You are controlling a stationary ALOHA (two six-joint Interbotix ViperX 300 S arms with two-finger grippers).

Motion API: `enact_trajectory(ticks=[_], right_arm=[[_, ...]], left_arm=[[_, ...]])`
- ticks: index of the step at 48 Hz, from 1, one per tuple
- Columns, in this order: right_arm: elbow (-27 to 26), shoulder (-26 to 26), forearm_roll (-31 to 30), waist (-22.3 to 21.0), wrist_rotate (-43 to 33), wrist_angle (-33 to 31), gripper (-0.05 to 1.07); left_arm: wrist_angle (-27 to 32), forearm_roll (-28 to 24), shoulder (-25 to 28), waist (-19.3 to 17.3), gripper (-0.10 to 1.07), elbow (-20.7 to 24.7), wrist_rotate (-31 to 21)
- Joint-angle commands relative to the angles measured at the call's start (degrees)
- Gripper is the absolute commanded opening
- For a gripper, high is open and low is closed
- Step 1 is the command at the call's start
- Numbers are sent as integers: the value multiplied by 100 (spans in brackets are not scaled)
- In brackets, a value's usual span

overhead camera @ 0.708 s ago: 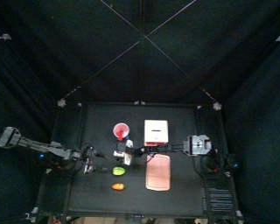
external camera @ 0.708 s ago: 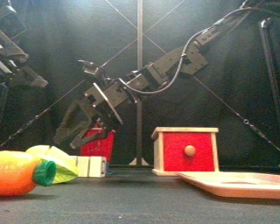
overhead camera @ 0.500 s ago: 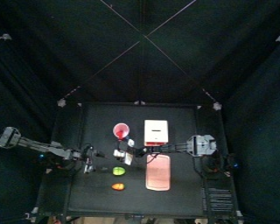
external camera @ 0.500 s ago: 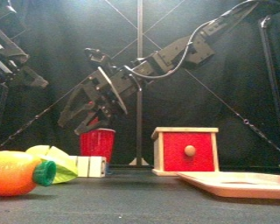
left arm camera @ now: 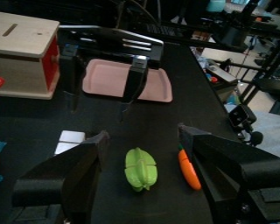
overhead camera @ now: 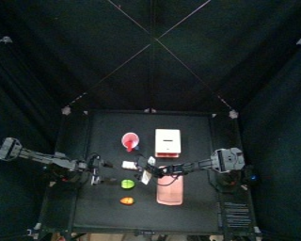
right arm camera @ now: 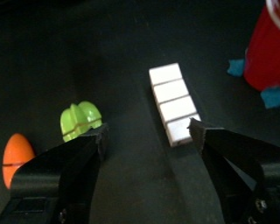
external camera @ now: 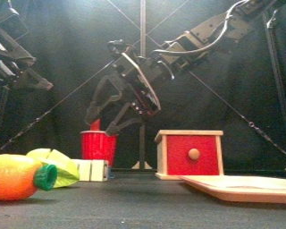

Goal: Grab starfruit

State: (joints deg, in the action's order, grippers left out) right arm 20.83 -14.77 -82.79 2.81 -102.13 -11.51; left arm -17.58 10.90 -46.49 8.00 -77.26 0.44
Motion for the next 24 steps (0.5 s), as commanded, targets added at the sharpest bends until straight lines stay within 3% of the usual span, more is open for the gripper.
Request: enact_trajectory(ticks=[1, 12, 24], right_arm=[[35, 299, 44, 176, -9, -114, 102], [-44, 237, -369, 861, 0, -765, 102], [-202, 211, -571, 1099, 0, -1002, 102]], left_arm=[[-62, -26, 9, -44, 97, 97, 18], [-141, -44, 9, -132, 97, 53, 9], [-185, -44, 9, -149, 97, 9, 9]])
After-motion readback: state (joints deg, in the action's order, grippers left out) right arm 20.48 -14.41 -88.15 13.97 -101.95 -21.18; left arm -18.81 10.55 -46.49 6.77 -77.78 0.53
